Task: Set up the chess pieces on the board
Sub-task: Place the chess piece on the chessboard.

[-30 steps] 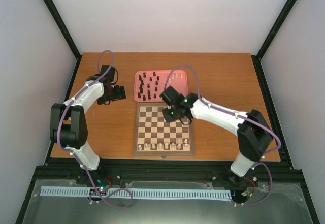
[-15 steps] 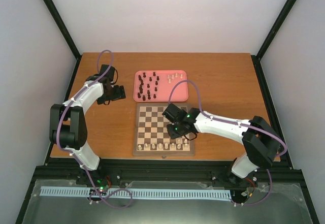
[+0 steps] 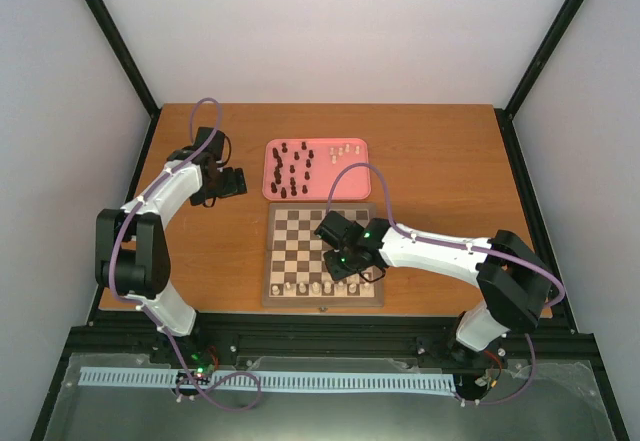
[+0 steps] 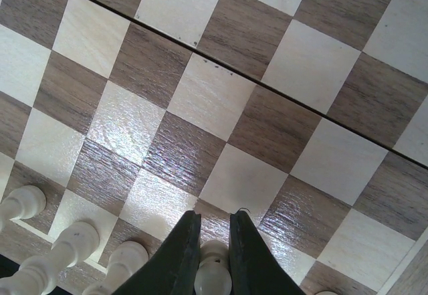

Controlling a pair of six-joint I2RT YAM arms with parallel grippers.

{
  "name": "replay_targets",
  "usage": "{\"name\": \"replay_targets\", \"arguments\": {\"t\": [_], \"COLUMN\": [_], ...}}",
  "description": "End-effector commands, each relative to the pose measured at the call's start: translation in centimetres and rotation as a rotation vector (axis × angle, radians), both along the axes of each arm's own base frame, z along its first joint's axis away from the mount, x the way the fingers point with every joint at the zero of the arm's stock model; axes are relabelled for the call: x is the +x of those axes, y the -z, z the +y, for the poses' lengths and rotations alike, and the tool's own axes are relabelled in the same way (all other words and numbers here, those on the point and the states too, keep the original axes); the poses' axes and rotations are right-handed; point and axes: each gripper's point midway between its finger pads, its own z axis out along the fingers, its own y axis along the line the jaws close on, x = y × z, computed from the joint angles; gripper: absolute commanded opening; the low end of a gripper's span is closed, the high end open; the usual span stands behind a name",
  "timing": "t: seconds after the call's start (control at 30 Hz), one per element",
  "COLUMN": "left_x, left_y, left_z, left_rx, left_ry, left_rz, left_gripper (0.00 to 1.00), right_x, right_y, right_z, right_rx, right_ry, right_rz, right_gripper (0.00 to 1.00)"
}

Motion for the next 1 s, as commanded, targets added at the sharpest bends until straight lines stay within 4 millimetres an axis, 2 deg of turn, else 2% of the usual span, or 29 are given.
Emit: {"name": "replay_targets", "arguments": {"t": [0.0, 0.83, 0.97], "left_x": [0.3, 0.4, 0.4], "left_y": [-1.2, -0.8, -0.7], "left_z": [-0.2, -0.1, -0.1], "left_rx": [0.002, 0.004, 0.006], "left_ry": [0.017, 0.016, 0.014], "left_rz": [-0.043, -0.036, -0.035], "left_gripper": [1.0, 1.0, 1.0], "right_x": [-0.3, -0.8, -0.8], "right_y": [0.5, 2.4, 2.4], "right_z": [0.3, 0.1, 0.0], "right_rx": [0.006, -0.041, -0.046], "right_ry": [0.004, -0.021, -0.02], "right_rz": [0.004, 0.037, 0.034], "right_gripper": [0.09, 0.12, 0.18]}}
